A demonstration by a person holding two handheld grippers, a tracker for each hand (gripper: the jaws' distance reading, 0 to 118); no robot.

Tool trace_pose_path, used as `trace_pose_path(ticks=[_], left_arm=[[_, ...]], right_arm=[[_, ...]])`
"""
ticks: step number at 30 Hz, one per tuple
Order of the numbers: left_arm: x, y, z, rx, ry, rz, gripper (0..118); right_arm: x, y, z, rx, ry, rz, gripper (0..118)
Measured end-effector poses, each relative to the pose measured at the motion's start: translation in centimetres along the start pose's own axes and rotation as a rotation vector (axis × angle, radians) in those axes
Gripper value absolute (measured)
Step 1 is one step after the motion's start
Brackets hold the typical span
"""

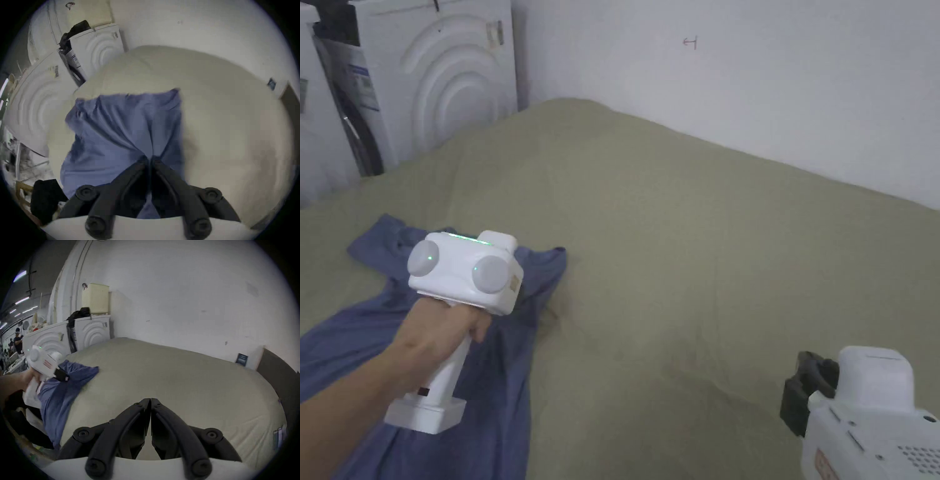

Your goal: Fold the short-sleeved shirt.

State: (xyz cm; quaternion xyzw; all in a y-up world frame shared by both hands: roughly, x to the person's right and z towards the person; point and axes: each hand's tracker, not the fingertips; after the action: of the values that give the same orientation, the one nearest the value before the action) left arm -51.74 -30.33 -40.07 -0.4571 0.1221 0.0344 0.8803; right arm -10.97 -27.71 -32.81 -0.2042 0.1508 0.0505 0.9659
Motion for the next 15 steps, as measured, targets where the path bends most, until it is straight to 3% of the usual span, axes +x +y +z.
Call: trace_pose_path(ticks=[5,15], left_arm=[[9.6,1.9,6.9,0.097,-0.191,-0.093,3],[35.5,1.4,15.3,0.129,-0.669,-0.347,3]], right_arm=[[6.2,0.0,5.7,0.04,-0.11,-0.054,7],[18.1,-2.0,15.3,0.055,-0.388,-0.103,7]])
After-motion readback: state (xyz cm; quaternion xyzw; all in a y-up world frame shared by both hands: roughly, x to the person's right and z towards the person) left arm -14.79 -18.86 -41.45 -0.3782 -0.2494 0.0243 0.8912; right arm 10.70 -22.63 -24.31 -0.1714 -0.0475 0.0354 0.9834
